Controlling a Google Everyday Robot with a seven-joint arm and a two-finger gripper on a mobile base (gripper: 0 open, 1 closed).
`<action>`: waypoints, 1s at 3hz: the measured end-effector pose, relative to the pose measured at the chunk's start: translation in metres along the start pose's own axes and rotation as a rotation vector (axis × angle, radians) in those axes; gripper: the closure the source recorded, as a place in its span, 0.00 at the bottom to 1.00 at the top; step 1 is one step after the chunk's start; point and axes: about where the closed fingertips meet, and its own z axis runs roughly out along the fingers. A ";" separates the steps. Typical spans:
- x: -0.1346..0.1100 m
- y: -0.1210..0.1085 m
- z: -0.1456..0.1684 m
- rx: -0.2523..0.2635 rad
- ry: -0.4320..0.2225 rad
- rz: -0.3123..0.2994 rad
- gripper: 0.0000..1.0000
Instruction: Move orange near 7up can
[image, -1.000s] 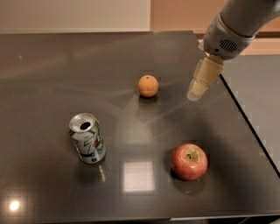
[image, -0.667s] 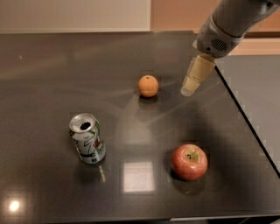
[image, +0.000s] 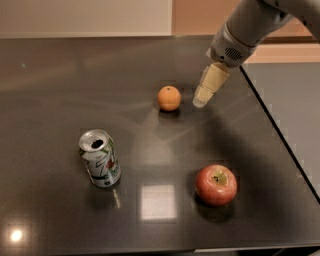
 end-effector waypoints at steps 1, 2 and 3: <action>-0.007 -0.001 0.010 -0.019 -0.018 -0.004 0.00; -0.019 0.002 0.033 -0.047 -0.041 -0.016 0.00; -0.031 0.008 0.055 -0.081 -0.049 -0.032 0.00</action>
Offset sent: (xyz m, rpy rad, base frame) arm 0.0174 0.0523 -0.0382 0.0732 0.0350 0.0700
